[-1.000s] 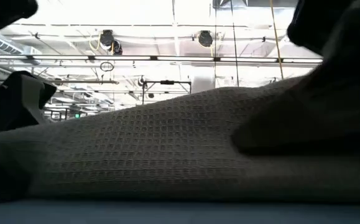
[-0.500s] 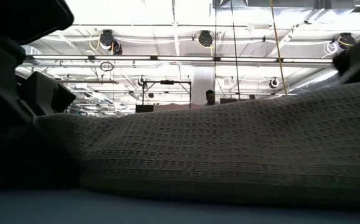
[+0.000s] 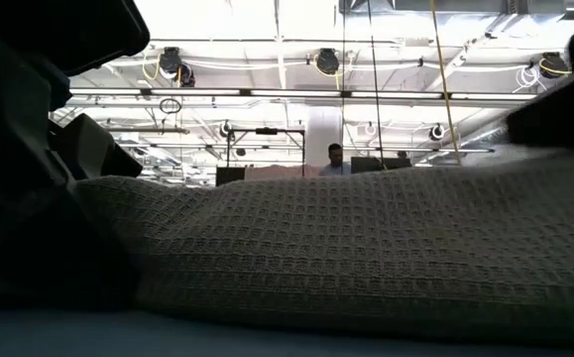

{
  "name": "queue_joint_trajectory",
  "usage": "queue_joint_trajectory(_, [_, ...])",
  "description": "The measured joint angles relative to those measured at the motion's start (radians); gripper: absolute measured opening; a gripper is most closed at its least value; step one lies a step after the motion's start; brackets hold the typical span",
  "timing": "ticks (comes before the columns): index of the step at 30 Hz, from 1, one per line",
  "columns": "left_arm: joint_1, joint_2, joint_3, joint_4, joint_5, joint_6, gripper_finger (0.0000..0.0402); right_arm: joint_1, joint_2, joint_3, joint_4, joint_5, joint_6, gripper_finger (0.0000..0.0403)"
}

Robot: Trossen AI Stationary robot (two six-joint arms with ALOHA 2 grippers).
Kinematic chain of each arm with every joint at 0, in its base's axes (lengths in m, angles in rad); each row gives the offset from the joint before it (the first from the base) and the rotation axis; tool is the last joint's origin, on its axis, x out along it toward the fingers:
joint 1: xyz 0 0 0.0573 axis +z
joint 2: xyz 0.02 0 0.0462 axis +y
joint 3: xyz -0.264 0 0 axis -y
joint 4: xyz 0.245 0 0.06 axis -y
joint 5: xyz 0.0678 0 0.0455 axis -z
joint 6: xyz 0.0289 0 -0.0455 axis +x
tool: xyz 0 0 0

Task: Roll towel
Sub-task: Roll the gray towel

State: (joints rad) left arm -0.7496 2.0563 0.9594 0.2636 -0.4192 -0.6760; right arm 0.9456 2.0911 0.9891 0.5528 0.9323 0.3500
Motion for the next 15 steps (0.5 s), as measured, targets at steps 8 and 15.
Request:
queue_joint_trajectory(8, [0.001,0.0,0.0,-0.002,0.003,-0.016,0.0036,-0.042,0.103,0.059,-0.002,-0.001,0.035,0.0329])
queue_joint_trajectory(15, [-0.001,0.0,0.0,-0.003,0.006,-0.023,0.0036,-0.067,0.134,0.063,-0.026,-0.018,0.156,0.0329])
